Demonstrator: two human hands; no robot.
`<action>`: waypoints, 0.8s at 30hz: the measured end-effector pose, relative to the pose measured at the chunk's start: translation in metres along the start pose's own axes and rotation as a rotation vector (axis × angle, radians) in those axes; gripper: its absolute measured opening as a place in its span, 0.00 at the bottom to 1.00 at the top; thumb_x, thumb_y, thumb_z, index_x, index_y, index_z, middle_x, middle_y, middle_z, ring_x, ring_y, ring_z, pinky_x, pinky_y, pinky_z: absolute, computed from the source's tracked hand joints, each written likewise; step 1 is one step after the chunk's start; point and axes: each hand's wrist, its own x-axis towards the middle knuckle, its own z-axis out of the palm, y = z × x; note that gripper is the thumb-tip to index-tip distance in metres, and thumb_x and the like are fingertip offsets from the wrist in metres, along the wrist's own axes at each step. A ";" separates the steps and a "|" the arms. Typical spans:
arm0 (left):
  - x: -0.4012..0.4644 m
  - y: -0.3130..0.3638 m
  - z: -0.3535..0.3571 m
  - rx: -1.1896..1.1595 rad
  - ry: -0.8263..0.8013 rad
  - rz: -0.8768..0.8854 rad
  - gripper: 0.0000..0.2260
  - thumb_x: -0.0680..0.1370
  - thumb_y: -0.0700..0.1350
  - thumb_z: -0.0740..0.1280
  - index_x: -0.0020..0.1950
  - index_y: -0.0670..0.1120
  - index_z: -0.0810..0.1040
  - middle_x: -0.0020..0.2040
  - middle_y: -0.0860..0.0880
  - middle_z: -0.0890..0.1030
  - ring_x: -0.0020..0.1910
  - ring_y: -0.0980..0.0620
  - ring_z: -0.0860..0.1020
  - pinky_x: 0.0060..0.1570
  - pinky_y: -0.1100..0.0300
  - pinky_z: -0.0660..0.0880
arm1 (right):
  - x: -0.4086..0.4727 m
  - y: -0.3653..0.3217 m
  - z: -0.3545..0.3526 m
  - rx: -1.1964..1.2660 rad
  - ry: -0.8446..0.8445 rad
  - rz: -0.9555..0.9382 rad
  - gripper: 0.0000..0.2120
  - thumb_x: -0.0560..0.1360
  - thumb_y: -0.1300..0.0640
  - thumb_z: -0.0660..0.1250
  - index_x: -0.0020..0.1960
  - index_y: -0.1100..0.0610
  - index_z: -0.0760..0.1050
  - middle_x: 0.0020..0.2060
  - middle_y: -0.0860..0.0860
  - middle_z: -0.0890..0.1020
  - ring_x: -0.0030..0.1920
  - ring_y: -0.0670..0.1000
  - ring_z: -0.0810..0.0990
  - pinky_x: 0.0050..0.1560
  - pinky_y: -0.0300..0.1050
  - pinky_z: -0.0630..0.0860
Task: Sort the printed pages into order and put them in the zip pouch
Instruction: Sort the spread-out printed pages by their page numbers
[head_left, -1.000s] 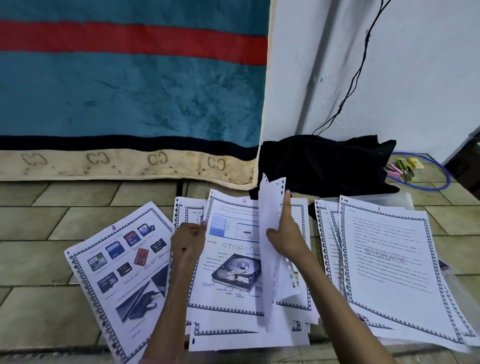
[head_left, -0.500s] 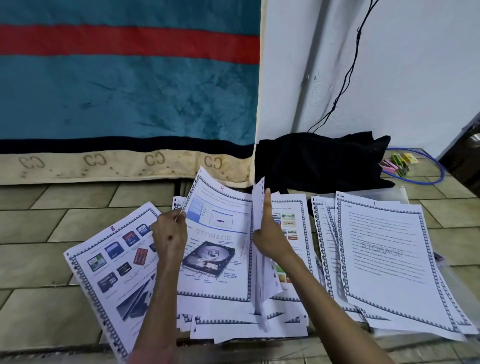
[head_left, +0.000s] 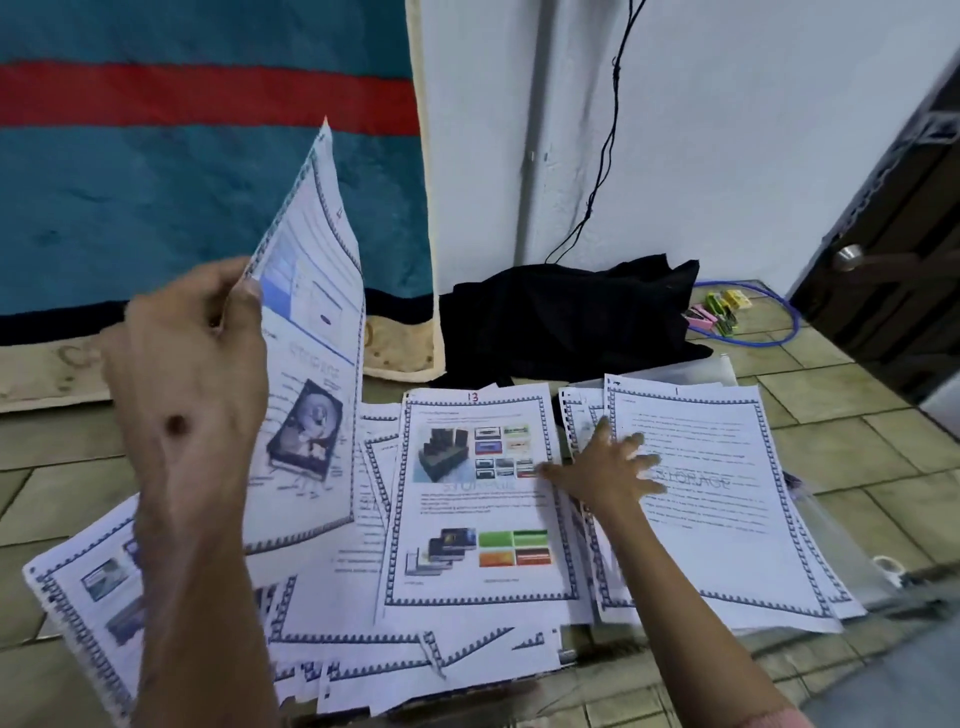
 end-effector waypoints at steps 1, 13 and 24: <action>-0.001 0.008 0.005 -0.007 -0.022 0.006 0.14 0.78 0.51 0.58 0.62 0.55 0.76 0.50 0.48 0.83 0.49 0.46 0.79 0.54 0.57 0.73 | 0.004 0.007 -0.001 0.020 -0.026 0.025 0.54 0.67 0.38 0.71 0.76 0.50 0.38 0.75 0.63 0.43 0.74 0.69 0.43 0.68 0.71 0.51; -0.018 0.028 0.055 -0.125 -0.226 -0.051 0.12 0.80 0.44 0.60 0.61 0.49 0.78 0.54 0.47 0.82 0.46 0.57 0.75 0.46 0.69 0.66 | 0.016 0.052 -0.045 0.399 0.028 -0.258 0.14 0.76 0.65 0.55 0.32 0.59 0.63 0.32 0.52 0.70 0.34 0.52 0.69 0.30 0.41 0.60; -0.031 0.038 0.106 -0.519 -0.412 -0.153 0.10 0.79 0.41 0.62 0.48 0.54 0.79 0.38 0.58 0.84 0.38 0.60 0.82 0.41 0.64 0.79 | 0.011 0.112 -0.105 0.883 -0.081 -0.144 0.09 0.80 0.63 0.57 0.59 0.57 0.71 0.47 0.51 0.77 0.38 0.47 0.75 0.28 0.33 0.72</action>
